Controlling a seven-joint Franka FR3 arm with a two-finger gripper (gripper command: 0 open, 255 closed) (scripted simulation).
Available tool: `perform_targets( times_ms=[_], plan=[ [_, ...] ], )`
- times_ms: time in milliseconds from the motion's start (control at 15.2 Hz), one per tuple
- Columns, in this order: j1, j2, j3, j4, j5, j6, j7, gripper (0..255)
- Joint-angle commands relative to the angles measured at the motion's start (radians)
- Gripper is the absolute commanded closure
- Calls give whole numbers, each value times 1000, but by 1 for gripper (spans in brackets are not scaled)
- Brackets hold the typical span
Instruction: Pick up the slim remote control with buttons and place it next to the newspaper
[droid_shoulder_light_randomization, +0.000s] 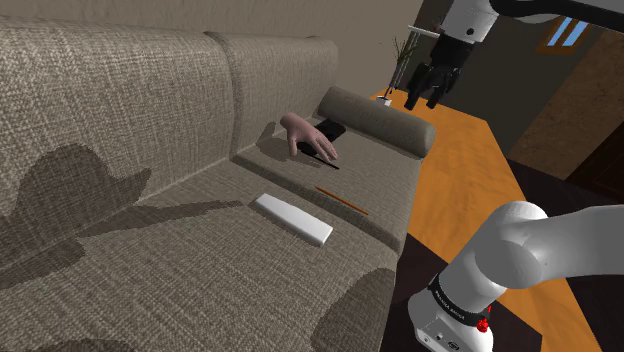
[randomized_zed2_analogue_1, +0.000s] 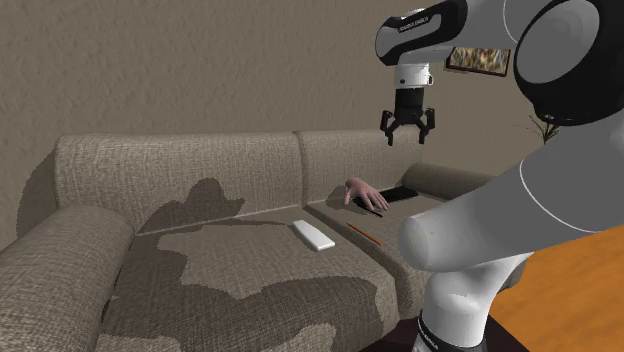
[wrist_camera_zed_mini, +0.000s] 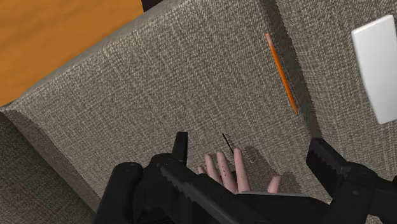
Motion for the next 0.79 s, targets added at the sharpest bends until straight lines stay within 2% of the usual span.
perform_targets(
  times_ms=[0, 726],
  plan=[
    [0, 0, 0, 0, 0, 0, 0, 0],
    [114, 136, 99, -157, 80, 257, 16, 0]
  ],
)
